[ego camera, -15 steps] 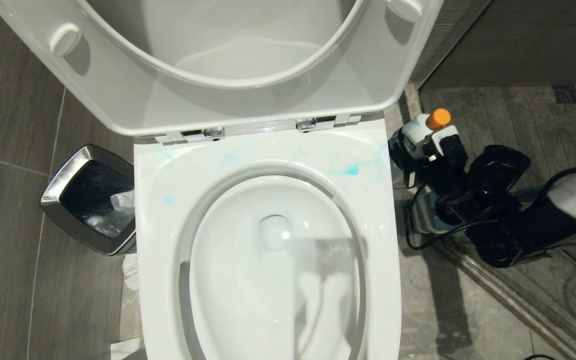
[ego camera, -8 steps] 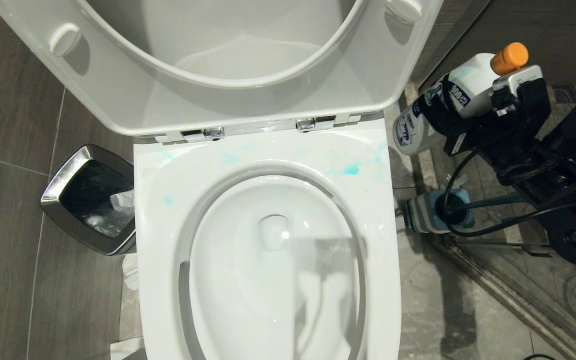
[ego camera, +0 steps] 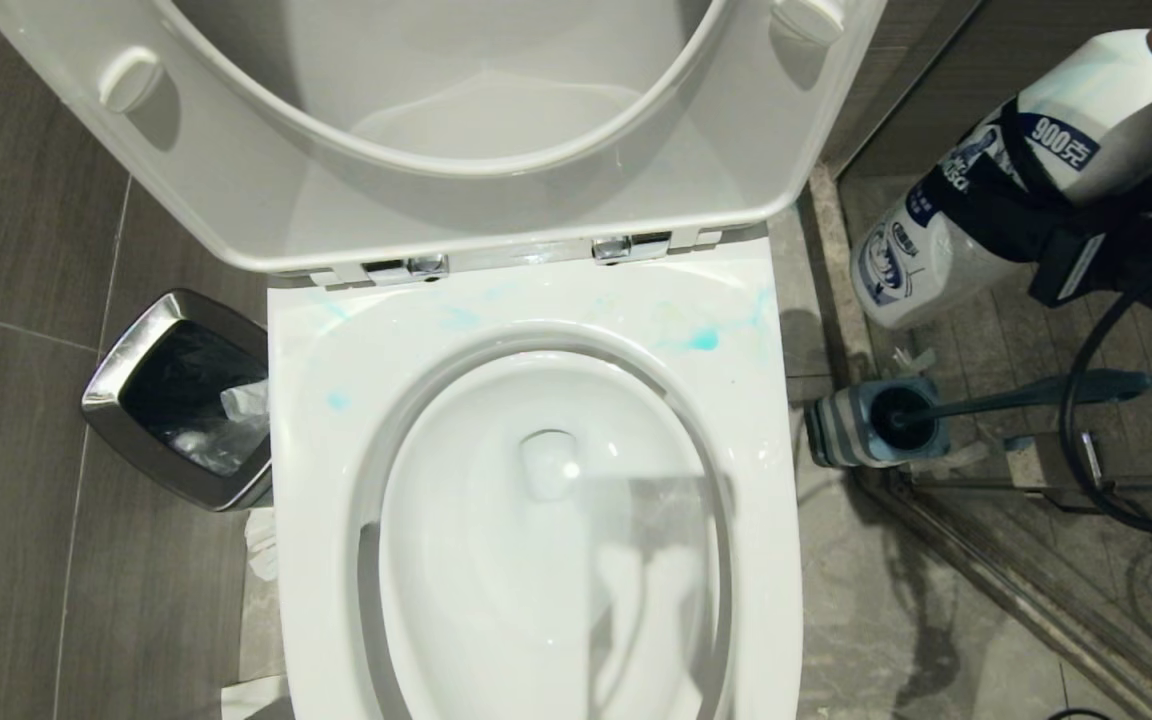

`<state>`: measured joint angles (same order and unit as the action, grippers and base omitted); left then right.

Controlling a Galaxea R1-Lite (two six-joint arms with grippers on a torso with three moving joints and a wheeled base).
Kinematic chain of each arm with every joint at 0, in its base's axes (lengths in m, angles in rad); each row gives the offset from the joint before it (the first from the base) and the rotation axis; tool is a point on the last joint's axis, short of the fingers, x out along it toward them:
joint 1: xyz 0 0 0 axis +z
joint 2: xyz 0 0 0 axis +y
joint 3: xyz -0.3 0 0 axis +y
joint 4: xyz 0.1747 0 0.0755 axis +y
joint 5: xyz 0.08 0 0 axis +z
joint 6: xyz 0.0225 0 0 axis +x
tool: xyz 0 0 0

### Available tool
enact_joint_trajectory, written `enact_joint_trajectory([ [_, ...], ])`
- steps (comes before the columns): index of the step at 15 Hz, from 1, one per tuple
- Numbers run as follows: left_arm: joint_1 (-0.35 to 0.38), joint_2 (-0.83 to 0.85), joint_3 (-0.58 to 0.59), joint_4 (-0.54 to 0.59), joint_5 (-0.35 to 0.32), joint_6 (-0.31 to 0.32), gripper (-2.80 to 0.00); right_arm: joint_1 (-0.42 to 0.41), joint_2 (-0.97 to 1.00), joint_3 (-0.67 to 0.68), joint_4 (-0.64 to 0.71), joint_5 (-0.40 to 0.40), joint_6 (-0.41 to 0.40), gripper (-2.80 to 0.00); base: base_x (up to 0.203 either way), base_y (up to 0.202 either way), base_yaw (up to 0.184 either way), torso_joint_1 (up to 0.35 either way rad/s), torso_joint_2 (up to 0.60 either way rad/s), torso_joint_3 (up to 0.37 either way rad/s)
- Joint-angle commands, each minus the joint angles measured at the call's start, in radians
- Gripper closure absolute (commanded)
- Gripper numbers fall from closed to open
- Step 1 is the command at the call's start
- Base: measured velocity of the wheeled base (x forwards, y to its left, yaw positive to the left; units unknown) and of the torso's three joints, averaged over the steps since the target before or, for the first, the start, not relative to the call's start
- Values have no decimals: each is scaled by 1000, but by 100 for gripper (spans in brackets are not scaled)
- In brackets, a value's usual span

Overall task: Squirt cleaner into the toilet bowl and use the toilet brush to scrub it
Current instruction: Pour in the cleaning agent

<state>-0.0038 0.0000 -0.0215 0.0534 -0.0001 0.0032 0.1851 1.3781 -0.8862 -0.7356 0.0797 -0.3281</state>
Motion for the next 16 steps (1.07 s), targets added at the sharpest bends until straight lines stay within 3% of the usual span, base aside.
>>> enact_joint_trajectory([
  [1, -1, 2, 0, 0, 0, 0, 0, 1, -122, -3, 124, -16, -3, 0, 0, 0, 0, 0, 0, 0],
  [5, -1, 2, 0, 0, 0, 0, 0, 2, -150, -42, 183, -94, -11, 0, 0, 0, 0, 0, 0, 0],
  [11, -1, 2, 0, 0, 0, -1, 0, 3, -201, -39, 237, -101, -12, 0, 0, 0, 0, 0, 0, 0],
  [16, -1, 2, 0, 0, 0, 1, 0, 3, -208, -30, 237, -100, -13, 0, 0, 0, 0, 3, 2, 158],
])
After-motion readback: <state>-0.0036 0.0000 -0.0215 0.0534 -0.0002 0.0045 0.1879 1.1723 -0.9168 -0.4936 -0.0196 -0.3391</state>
